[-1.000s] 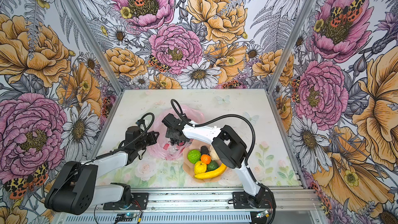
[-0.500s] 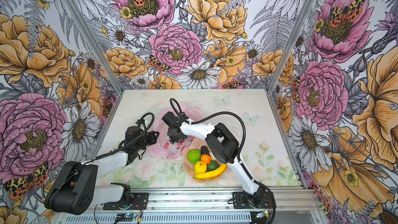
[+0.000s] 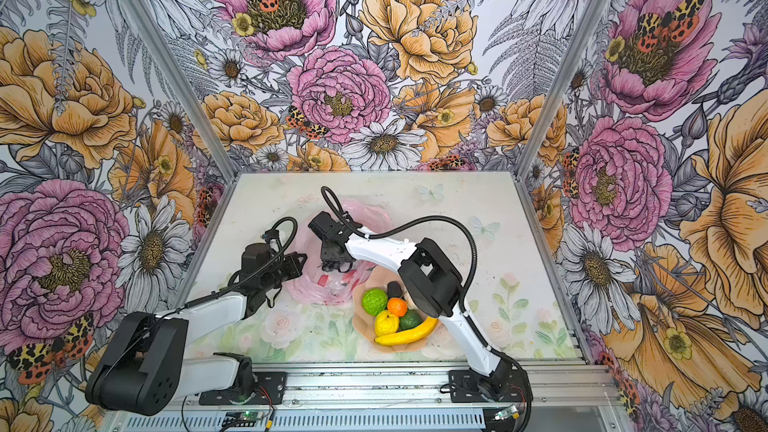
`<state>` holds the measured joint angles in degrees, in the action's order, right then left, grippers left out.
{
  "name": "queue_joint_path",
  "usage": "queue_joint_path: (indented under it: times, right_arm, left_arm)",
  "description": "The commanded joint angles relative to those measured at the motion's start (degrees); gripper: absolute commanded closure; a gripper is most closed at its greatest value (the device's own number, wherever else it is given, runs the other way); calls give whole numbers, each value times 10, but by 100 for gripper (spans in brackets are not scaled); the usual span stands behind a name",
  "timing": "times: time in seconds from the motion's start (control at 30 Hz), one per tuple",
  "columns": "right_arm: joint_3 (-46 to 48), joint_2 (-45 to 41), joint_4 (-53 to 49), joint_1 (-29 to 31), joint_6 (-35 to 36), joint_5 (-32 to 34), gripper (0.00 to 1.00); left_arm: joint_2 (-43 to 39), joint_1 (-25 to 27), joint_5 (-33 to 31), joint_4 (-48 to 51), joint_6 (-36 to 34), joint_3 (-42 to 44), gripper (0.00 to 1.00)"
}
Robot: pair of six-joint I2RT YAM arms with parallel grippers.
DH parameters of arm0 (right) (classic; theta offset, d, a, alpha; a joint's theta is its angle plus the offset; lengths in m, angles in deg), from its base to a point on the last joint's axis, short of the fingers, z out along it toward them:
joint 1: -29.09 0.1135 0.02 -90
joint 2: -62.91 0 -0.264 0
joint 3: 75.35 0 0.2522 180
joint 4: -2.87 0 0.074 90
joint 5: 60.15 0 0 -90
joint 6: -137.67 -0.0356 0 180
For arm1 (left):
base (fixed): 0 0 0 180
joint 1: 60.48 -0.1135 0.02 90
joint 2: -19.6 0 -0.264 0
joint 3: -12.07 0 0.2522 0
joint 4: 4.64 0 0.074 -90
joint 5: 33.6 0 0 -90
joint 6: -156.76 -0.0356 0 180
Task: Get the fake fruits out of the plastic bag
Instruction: 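Lower the right gripper into the bag and grasp the dark grapes, then lift the dark grapes out of the bag and carry them over the bowl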
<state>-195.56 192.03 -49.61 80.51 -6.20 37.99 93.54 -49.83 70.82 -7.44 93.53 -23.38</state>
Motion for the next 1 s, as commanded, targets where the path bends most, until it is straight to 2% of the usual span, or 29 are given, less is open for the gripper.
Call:
queue_joint_path:
  times: [0.0, 0.23, 0.47, 0.7, 0.97]
  right_arm:
    - [-1, -58, 13, 7, 12, 5, 54]
    - [35, -103, 17, 20, 22, 4, 56]
    - [111, -203, 17, 32, 13, 40, 57]
    - [235, -330, 15, 41, -38, 94, 57]
    - [353, -433, -2, 60, -116, 138, 58]
  left_arm:
    - [-9, 1, -11, -8, -13, -7, 100]
    - [-12, -3, -16, -3, -13, -7, 100]
    - [-12, -5, -17, -4, -12, -6, 100]
    - [-12, -6, -15, -5, -12, -6, 100]
    - [-17, -7, -17, -5, -11, -4, 100]
